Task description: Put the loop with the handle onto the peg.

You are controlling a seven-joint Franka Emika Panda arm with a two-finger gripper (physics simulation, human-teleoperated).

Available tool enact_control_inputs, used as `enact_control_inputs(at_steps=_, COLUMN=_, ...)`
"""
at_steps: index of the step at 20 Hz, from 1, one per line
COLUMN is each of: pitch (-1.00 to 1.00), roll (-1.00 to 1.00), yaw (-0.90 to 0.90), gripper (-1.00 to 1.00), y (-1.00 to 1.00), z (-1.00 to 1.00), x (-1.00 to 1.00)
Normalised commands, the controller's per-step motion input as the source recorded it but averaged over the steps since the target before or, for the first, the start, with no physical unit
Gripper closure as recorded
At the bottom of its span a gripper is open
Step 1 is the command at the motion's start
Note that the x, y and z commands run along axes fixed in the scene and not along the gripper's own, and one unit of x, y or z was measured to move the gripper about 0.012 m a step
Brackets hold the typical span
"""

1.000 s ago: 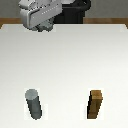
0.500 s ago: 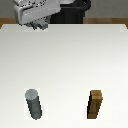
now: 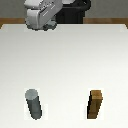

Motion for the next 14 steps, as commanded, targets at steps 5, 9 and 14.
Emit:
enact_control_inputs(at_steps=5, pitch=0.00, roll=0.00, yaw=0.92, gripper=1.00, y=0.00, z=0.00, x=0.00)
enact_control_inputs(at_steps=9, pitch=0.00, roll=0.00, yaw=0.92, gripper=1.00, y=0.00, z=0.00, x=0.00)
enact_control_inputs(at_steps=14, pitch=0.00, roll=0.00, yaw=0.92, gripper=1.00, y=0.00, z=0.00, x=0.00)
